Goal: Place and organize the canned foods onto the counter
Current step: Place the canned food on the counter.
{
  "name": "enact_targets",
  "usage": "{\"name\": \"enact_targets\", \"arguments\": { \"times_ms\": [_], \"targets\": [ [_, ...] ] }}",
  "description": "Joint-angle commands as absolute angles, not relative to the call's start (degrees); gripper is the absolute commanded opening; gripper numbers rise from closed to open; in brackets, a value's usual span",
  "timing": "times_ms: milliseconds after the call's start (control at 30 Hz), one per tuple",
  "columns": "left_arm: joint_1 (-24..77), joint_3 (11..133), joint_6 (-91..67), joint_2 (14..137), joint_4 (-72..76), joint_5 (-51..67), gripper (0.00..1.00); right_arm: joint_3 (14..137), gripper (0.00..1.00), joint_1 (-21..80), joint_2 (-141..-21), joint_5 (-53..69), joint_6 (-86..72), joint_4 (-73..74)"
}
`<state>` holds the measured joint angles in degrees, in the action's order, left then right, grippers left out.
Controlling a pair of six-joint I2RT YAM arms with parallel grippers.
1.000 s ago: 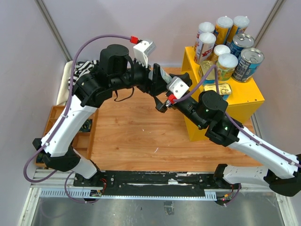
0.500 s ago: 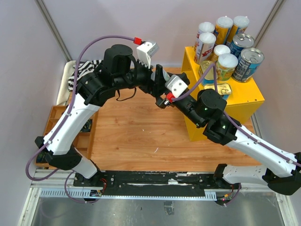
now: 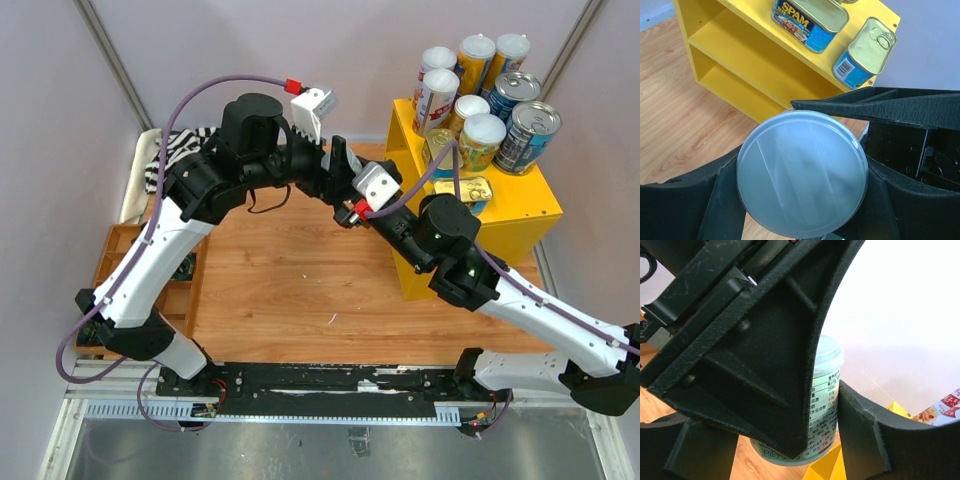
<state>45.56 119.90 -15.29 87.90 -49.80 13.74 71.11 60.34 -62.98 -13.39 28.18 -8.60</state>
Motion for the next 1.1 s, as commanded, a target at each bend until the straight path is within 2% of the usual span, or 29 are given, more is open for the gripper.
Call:
{"name": "enact_targets", "arguments": {
  "times_ms": [0,67,100,133,367,633,833,1067],
  "targets": [
    [46.1,121.2,-14.8,88.4,-44.1,15.7,0.43,69.5,0.01,60.3,-61.3,-14.2,24.4,-15.4],
    [46.1,120.7,-14.8,87.7,-42.5,15.9,0.84,68.8,0.01,60.2,-60.4,-14.2,23.5,-15.5],
    [46.0,120.3,-14.9,87.2,-41.6,16.1,0.97,68.4,0.01,60.2,-59.8,-14.1,23.1,-15.5],
    [45.7,119.7,-15.1,86.5,-40.2,16.8,0.99,68.0,0.01,60.1,-59.2,-13.9,22.7,-15.4],
    [41.6,107.4,-19.8,77.2,-22.7,25.2,1.00,65.0,0.01,59.9,-55.0,-13.5,20.0,-14.8],
    [36.5,98.1,-23.3,72.1,-11.9,21.1,1.00,65.5,0.01,59.9,-46.5,-13.2,17.6,-9.6],
    [32.6,91.3,-26.7,71.2,-3.8,19.4,1.00,70.1,0.01,59.9,-41.5,-18.2,19.8,-3.7],
    [31.2,89.4,-29.4,73.8,0.8,22.9,1.00,84.5,0.01,59.9,-46.0,-29.4,22.7,4.6]
  ]
}}
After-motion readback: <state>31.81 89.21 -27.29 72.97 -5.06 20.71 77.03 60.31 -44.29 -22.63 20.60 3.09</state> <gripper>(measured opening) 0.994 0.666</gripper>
